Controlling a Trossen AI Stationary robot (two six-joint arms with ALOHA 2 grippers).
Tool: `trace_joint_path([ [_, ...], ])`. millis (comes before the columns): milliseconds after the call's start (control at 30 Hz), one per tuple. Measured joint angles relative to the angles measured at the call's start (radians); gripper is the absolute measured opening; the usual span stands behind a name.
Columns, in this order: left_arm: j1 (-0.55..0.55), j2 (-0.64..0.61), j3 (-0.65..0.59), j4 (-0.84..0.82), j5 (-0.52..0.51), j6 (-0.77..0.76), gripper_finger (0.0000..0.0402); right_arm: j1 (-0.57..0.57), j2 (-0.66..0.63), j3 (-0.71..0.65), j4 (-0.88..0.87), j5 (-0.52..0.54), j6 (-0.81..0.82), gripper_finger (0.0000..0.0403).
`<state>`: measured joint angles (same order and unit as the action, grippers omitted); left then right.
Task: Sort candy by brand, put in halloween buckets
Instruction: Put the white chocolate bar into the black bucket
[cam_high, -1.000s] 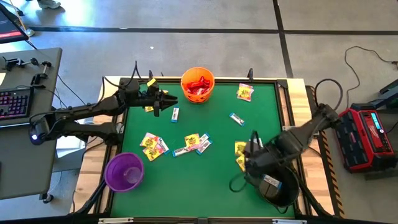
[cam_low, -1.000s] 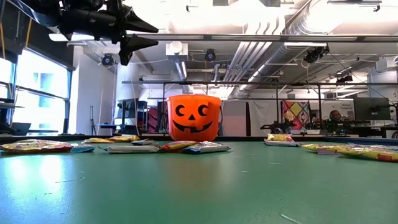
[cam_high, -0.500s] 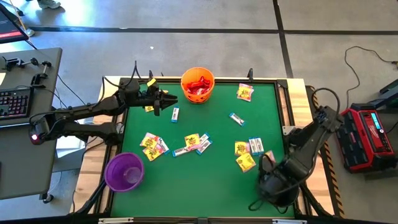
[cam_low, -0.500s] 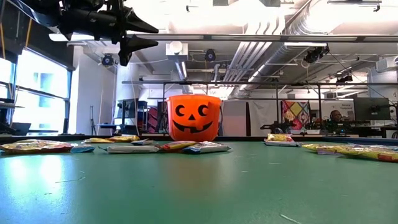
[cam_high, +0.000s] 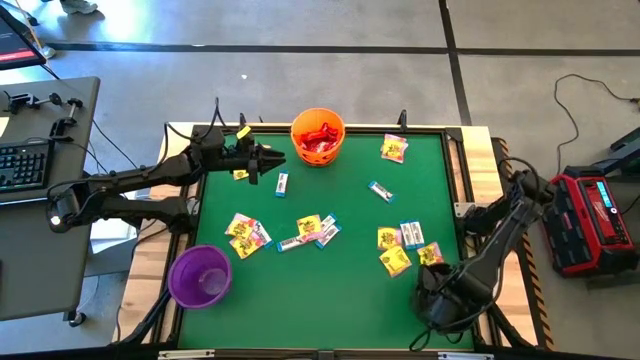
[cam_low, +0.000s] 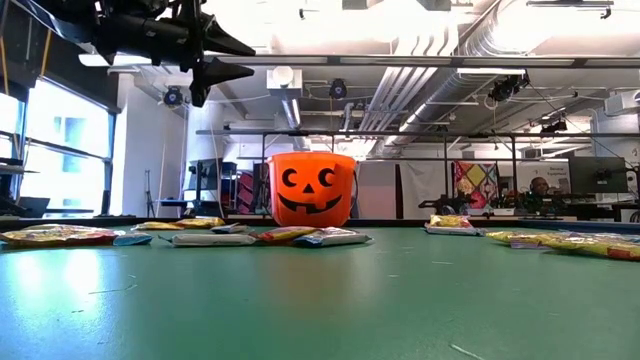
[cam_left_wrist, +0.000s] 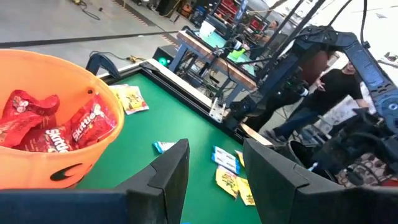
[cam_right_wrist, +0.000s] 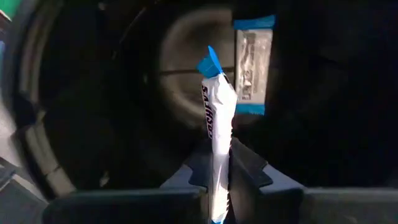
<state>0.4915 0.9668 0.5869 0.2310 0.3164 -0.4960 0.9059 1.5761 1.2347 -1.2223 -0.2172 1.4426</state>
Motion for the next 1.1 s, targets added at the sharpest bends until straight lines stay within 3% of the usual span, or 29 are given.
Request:
trace_joint_path([
  [167, 0.0, 0.0, 0.0, 0.0, 0.0, 0.0, 0.0145, 0.0, 0.0, -0.059, 0.065, -0.004, -0.035, 0.0046],
  [500, 0.0, 0.0, 0.0, -0.001, 0.0, -0.015, 0.0145, -0.002, 0.0, -0.048, 0.053, 0.0, -0.082, 0.0127],
  [900, 0.0, 0.0, 0.0, -0.001, 0.0, 0.02, 0.0145, -0.029, 0.0, 0.225, -0.151, 0.019, -0.108, 0.0129],
  [1100, 0.0, 0.0, 0.0, -0.002, 0.0, 0.029, 0.0145, -0.089, -0.001, 0.389, -0.283, 0.116, -0.129, 0.0099],
])
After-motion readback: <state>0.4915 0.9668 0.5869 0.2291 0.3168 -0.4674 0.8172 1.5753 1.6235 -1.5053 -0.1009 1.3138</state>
